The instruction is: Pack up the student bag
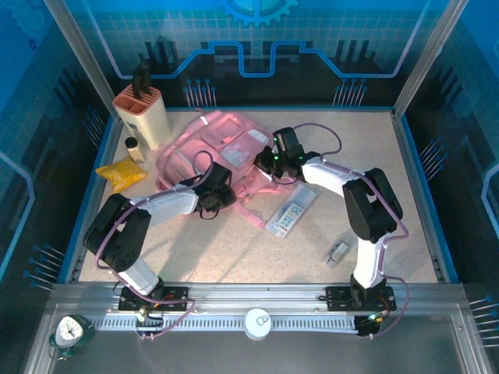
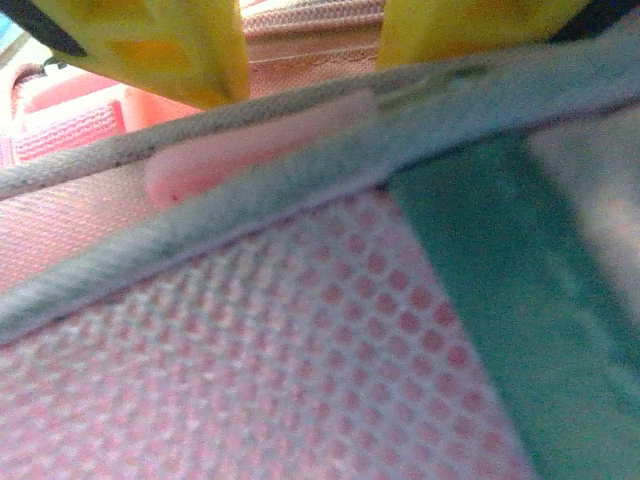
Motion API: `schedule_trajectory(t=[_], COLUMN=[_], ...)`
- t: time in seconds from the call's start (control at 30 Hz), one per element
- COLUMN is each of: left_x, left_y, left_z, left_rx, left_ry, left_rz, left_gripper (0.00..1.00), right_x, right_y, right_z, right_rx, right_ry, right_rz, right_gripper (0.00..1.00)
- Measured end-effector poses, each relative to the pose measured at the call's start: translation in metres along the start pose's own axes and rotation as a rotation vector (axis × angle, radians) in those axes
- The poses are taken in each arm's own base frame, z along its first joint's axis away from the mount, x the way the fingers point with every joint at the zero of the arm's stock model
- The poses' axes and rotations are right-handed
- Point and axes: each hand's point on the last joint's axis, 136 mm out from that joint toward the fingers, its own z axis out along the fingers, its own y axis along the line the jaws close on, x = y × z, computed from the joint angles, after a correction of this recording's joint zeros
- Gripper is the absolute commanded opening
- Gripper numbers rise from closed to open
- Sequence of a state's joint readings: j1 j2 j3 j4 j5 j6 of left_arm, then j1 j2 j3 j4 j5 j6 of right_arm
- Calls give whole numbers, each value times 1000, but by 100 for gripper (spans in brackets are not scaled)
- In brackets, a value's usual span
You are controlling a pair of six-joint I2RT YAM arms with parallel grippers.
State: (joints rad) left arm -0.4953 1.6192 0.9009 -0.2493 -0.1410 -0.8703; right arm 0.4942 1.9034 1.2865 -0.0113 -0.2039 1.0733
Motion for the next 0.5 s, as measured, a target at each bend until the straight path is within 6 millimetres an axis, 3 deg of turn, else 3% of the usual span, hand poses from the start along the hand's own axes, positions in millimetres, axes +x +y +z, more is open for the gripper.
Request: schedule_trajectory(t=[0.17,0.3,0.4,0.5], left_x=[-13,0,11,13], left_y=[-10,-43,-68,-89], left_z=[-28,-56,-63,-56], left_rx=[17,83,111,92], left_ry=[-45,-71,-80,-84], left_rz=[39,56,63,83], left_gripper=[52,52,51,51], right_x=[1,2,1,0], right_y=[3,4,7,11], right_z=[-9,-14,-16,-18], right_rx=[-39,-75,-93,-107], right_ry=[-18,-38,-43,-46], right_rz=[53,101,128,145], right_gripper=[0,0,0,0])
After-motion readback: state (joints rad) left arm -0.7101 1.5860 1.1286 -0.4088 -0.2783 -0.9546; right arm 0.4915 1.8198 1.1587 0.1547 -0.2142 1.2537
